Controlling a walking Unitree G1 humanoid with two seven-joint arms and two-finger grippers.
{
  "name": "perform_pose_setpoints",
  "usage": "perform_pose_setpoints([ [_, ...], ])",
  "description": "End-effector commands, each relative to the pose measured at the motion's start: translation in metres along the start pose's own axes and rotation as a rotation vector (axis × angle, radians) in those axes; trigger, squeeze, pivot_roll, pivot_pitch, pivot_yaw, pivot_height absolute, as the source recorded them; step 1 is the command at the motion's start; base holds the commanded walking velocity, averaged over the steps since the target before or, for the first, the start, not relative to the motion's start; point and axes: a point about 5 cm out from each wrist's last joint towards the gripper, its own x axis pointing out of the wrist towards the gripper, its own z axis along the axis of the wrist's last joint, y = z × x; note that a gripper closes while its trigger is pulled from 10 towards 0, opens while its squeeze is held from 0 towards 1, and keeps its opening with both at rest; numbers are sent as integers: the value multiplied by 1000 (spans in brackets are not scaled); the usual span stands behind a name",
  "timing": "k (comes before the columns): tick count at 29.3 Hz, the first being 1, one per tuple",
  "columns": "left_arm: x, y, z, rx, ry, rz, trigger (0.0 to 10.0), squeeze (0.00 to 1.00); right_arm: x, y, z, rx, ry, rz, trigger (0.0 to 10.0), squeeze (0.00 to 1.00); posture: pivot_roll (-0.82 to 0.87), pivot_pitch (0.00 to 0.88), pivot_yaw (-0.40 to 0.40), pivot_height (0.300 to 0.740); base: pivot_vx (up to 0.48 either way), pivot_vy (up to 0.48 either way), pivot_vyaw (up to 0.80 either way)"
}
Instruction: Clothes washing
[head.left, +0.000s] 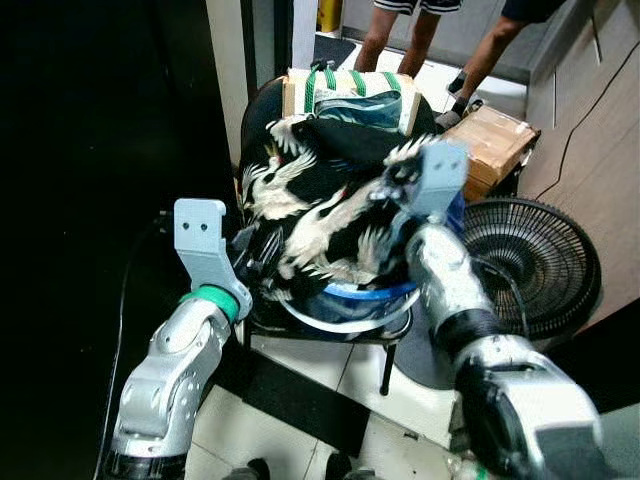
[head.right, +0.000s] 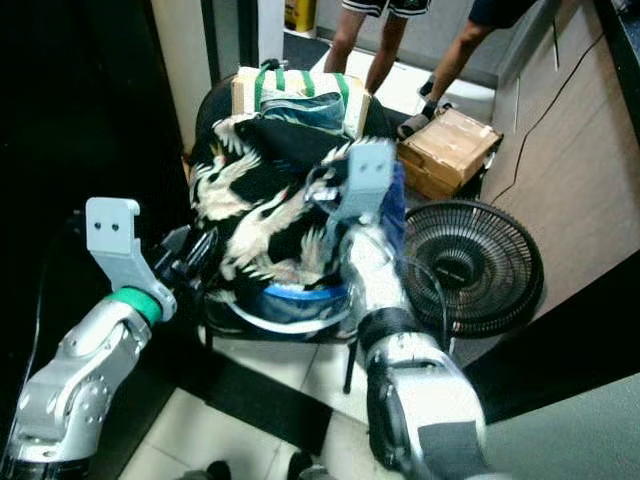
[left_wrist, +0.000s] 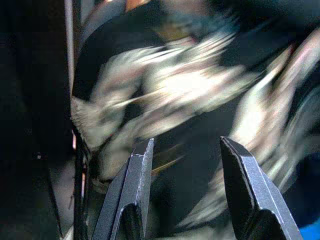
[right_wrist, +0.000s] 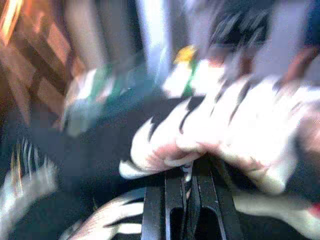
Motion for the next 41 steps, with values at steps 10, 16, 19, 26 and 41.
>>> perform_pose_setpoints([
  [10,5,11,3,2,-40,57,10000,0,28,-23,221,114,-714,-65,0,0,53,82,-24,740,0,0,0],
  [16,2,17,4,13,-58,95,10000,0,33,-22,180,49,-565,-28,0,0,72,48,-43,740,0,0,0],
  [19,2,20,4,21,-64,109,10000,0,34,-17,142,22,-436,1,0,0,78,42,-44,740,0,0,0],
  [26,3,27,4,34,-64,148,10000,0,5,-13,19,37,-62,22,0,0,77,41,-42,740,0,0,0],
  [41,3,25,-2,1,-38,170,10000,0,-41,7,-43,61,124,142,10000,0,70,46,-44,740,0,0,0],
])
